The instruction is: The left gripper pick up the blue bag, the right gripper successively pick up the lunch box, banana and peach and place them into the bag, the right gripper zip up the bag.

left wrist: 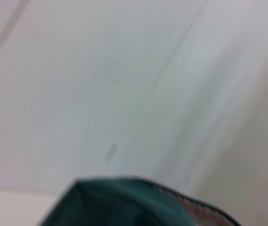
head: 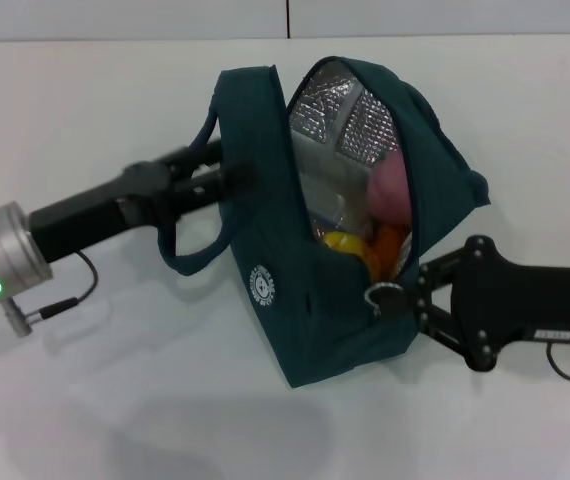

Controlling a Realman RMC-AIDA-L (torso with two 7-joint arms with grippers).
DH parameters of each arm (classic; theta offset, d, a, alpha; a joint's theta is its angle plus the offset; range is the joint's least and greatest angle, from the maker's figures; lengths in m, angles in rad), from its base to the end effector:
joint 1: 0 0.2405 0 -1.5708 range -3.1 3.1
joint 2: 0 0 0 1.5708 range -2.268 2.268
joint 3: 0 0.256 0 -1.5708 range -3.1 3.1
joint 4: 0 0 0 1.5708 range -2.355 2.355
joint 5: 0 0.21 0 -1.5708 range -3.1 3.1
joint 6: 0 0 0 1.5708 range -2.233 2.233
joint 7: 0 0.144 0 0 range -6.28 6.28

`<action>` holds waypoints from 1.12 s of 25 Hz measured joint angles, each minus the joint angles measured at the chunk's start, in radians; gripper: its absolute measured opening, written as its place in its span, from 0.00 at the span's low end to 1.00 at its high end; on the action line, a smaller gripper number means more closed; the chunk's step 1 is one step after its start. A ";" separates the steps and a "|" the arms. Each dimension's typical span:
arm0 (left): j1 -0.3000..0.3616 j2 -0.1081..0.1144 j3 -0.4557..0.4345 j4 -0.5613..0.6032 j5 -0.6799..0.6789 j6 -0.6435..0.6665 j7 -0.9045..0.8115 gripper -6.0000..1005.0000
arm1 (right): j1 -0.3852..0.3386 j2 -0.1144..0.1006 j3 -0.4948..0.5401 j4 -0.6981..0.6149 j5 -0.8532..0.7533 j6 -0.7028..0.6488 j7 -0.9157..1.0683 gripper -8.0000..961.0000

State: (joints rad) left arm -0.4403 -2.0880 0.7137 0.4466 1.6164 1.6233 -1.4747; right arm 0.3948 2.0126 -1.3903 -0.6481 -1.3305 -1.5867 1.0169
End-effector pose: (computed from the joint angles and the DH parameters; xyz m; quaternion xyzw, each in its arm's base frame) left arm -0.2636 0.3032 -0.0059 -0.8231 -0.3471 -0.4354 0.1119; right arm 0.2236 0.2831 -0.0305 -0.9399 0.0194 0.3363 0.0560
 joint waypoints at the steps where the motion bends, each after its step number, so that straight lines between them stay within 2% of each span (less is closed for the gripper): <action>1: 0.004 0.002 0.000 -0.007 -0.019 -0.002 0.008 0.66 | 0.002 0.002 0.000 -0.012 0.006 0.000 0.000 0.01; 8: 0.041 0.007 -0.003 -0.021 -0.095 -0.029 0.038 0.89 | 0.010 0.003 0.001 -0.078 0.089 0.011 0.007 0.01; 13: 0.077 0.006 -0.005 -0.024 -0.148 -0.032 0.056 0.89 | 0.036 0.003 0.020 -0.107 0.116 0.033 0.013 0.01; 19: 0.090 0.009 -0.027 -0.026 -0.163 -0.033 0.055 0.89 | 0.096 0.004 0.030 -0.118 0.127 0.046 0.063 0.01; 24: 0.113 0.010 -0.028 -0.024 -0.165 -0.033 0.050 0.89 | 0.103 0.004 0.009 -0.118 0.127 0.051 0.071 0.01; 28: 0.141 0.021 -0.028 -0.009 -0.166 -0.020 0.047 0.89 | 0.100 0.003 -0.006 -0.103 0.118 0.063 0.074 0.01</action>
State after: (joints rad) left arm -0.2992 -2.0670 0.6855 0.4379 1.4502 1.6028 -1.4280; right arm 0.4946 2.0156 -1.3968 -0.7511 -1.2123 -1.5238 1.0913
